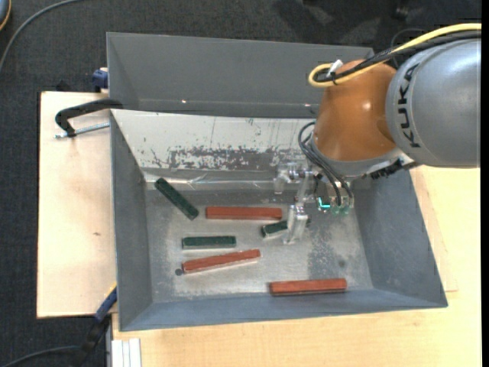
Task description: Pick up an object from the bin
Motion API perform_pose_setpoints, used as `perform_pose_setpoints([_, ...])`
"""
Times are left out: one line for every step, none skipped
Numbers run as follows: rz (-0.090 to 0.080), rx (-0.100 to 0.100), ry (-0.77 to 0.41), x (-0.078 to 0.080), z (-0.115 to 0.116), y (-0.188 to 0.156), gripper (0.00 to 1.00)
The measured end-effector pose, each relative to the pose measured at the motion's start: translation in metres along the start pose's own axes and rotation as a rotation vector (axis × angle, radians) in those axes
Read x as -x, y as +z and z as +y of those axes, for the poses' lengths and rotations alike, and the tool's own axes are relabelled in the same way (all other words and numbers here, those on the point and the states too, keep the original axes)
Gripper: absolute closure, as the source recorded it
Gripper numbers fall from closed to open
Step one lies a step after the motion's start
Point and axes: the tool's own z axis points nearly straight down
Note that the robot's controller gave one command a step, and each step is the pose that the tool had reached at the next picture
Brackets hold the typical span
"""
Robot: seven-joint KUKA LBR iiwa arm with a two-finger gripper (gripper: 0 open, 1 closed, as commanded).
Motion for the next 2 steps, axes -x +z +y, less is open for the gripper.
perform_pose_setpoints([-0.002,0.002,-0.047,0.009,0.059,0.075,0.0])
perform_pose_setpoints([-0.014,0.001,-0.11,0.003,0.075,0.039,0.0])
